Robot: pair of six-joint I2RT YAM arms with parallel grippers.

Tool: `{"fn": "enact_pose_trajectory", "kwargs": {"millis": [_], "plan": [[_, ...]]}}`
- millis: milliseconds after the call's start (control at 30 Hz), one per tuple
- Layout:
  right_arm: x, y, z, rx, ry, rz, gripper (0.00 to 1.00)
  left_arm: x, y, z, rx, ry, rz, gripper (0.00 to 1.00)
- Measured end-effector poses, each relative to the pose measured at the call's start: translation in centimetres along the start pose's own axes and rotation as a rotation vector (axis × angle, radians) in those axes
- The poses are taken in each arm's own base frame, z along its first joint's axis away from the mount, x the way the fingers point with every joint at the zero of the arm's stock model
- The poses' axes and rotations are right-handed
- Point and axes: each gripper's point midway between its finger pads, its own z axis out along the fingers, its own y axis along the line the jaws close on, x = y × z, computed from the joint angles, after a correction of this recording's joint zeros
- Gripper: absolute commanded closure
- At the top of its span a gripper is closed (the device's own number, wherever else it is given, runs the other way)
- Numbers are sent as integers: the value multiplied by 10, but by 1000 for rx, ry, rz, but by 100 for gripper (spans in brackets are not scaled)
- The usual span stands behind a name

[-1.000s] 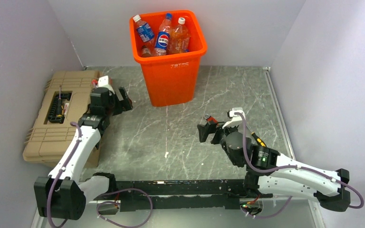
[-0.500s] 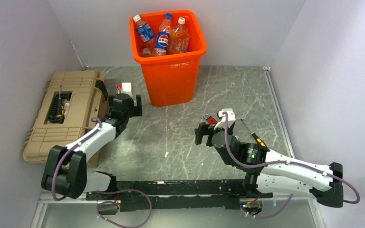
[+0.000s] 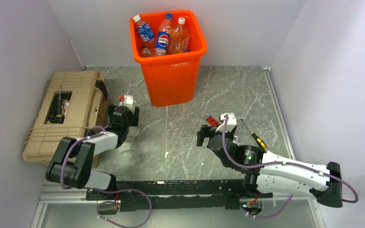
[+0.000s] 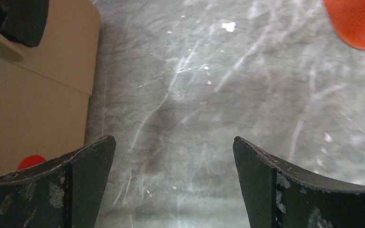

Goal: Put the plastic bottles in the bin
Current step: Reset both arms

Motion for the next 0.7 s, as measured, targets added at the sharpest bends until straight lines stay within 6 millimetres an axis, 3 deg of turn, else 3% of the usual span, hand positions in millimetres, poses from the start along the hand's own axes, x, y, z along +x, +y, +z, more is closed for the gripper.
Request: {"fn": "enact_pose_trajectory", "kwargs": {"millis": [133, 300, 467, 700], "plan": [[12, -14, 4, 47, -5, -23, 0, 11, 16, 20, -77, 3, -29, 1], [9, -22, 7, 94, -37, -18, 0, 24, 35, 41, -211, 5, -42, 0], [12, -29, 13, 155, -58, -37, 0, 22, 51, 46, -253, -19, -111, 1], [5, -27, 16, 170, -95, -49, 0, 23, 41, 35, -129, -101, -124, 0]]}}
